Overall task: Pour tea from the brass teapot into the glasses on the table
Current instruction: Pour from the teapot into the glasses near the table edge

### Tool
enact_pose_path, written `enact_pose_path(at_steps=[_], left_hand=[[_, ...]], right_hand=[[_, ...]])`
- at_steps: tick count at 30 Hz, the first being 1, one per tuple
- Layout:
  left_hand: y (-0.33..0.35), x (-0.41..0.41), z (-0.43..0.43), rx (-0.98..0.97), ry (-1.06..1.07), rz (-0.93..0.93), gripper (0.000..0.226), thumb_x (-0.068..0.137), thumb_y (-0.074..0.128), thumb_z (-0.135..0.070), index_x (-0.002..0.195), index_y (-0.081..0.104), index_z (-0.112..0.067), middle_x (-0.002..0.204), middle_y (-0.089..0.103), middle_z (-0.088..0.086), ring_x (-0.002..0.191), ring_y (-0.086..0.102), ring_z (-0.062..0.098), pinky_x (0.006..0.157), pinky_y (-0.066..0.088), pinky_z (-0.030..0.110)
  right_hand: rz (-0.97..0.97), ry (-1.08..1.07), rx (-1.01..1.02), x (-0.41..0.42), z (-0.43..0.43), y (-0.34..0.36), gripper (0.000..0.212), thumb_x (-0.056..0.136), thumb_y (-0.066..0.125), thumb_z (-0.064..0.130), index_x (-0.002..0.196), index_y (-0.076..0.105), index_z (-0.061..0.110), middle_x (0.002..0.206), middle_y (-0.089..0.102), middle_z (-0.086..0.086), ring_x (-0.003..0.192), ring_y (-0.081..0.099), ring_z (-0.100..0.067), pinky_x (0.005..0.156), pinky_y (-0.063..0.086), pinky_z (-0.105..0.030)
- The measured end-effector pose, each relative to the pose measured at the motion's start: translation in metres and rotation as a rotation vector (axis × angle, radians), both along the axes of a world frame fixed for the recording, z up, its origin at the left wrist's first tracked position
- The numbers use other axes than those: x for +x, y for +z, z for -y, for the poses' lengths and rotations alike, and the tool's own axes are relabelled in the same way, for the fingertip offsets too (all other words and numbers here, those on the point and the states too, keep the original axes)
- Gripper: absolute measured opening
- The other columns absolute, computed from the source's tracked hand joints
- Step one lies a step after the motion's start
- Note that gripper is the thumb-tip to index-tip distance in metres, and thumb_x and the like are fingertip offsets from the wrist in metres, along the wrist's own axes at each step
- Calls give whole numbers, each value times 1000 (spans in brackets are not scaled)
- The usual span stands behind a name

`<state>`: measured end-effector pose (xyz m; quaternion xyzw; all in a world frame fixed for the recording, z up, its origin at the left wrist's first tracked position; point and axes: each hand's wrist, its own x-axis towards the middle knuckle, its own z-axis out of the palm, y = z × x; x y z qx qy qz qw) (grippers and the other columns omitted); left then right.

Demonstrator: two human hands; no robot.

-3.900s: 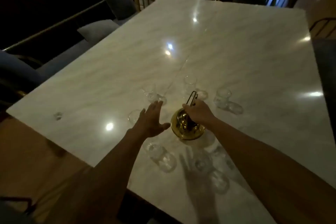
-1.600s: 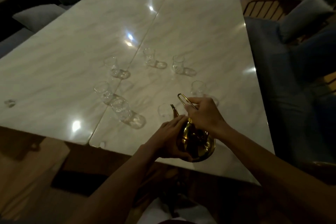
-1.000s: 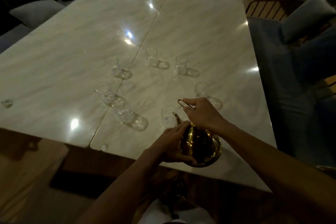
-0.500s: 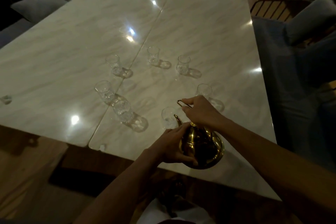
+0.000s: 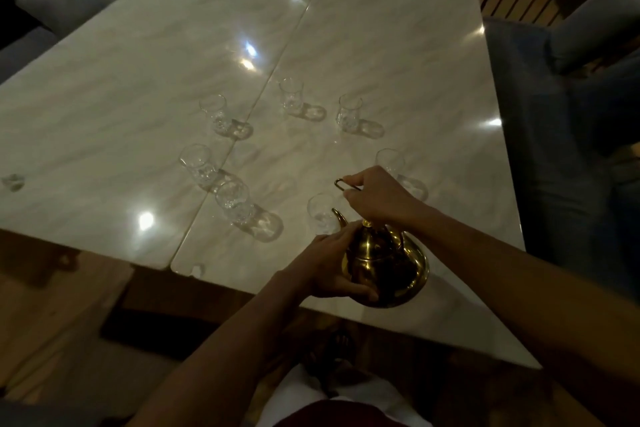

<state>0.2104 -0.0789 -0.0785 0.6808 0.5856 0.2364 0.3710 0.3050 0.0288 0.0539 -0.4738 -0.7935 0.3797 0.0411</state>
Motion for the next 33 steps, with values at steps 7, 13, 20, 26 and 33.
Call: enact_pose_path(at_steps=[7,13,20,26,33], left_hand=[[2,0,2,-17,-4,-4,127,63,83,-72,163,14,-31,156,52,-4,141,53,19,116,46,46],[5,2,5,-21,-13,11,129,62,80,-76,163,17,-28,155,53,-1,141,53,22,115,45,48],[4,5,6,-32,-24,10,127,63,82,-75,163,17,-30,154,53,-3,140,53,20,112,48,47],[8,7,6,-3,-28,-2,127,64,82,-73,163,19,-25,155,52,0,142,52,22,115,46,47],[10,8,5,-5,-15,4,124,64,83,-71,162,20,-28,156,51,-3,142,51,20,114,47,47]], right_hand=[[32,25,12,-2,-1,-3,48,93,54,14,140,51,11,142,54,-11,67,51,0,61,45,-17],[60,39,11,-1,1,-1,47,92,53,12,139,53,11,137,58,-11,59,36,2,54,35,-17],[38,-10,-22,4,4,-1,47,91,55,11,139,53,11,129,63,-13,57,36,1,49,31,-18],[47,9,-21,5,5,4,46,91,53,8,137,55,7,125,65,-13,56,39,-1,49,33,-19],[49,34,0,6,4,7,47,91,52,8,137,54,6,123,65,-15,57,44,-3,48,36,-20]])
